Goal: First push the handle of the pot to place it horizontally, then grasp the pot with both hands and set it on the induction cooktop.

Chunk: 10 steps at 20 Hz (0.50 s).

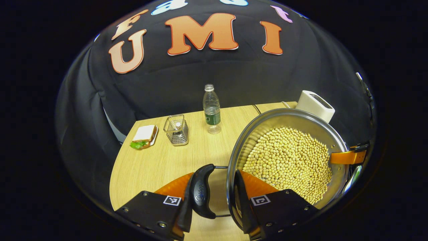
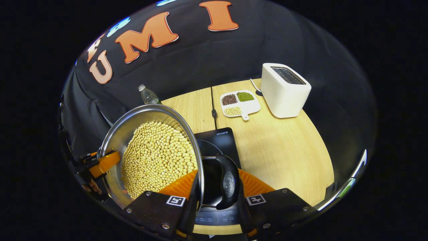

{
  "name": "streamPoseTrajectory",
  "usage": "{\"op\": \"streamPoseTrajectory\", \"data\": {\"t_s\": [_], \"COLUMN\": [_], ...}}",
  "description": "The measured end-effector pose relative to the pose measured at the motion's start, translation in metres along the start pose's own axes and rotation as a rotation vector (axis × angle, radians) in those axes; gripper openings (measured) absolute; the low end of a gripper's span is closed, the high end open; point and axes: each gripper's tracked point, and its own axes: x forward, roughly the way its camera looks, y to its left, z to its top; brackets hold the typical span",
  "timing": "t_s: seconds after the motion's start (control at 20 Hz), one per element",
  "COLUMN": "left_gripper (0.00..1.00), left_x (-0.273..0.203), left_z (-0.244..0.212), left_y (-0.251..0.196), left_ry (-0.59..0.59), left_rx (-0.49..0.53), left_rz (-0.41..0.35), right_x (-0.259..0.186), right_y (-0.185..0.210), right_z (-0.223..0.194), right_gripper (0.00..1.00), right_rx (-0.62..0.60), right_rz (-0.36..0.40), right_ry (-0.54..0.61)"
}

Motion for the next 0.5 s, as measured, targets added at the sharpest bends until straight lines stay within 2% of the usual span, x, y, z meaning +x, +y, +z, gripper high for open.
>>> {"op": "streamPoseTrajectory", "data": {"t_s": [0.2,0.25,0.3,0.4,0.45,0.5], "left_gripper": [0.6,0.6,0.6,0.6,0.6,0.6], "left_x": [0.001,0.002,0.002,0.005,0.007,0.007], "left_z": [-0.002,-0.001,-0.003,-0.003,-0.004,-0.005], "left_y": [-0.001,-0.001,-0.002,-0.003,-0.005,-0.005], "left_ry": [0.004,0.003,0.0,-0.005,-0.006,-0.01], "left_rx": [-0.007,-0.009,-0.012,-0.017,-0.019,-0.02], "left_rz": [0.008,0.007,0.005,-0.005,-0.013,-0.021], "right_x": [-0.002,-0.001,0.0,0.001,0.0,0.001], "right_y": [-0.014,-0.015,-0.017,-0.025,-0.03,-0.034], "right_z": [0.004,0.006,0.008,0.013,0.016,0.02], "right_gripper": [0.47,0.52,0.47,0.51,0.48,0.52], "right_rx": [0.001,-0.004,-0.001,-0.002,-0.008,-0.011], "right_rz": [0.008,0.008,0.005,-0.007,-0.017,-0.026], "right_ry": [0.0,0.0,-0.003,-0.01,-0.016,-0.017]}}
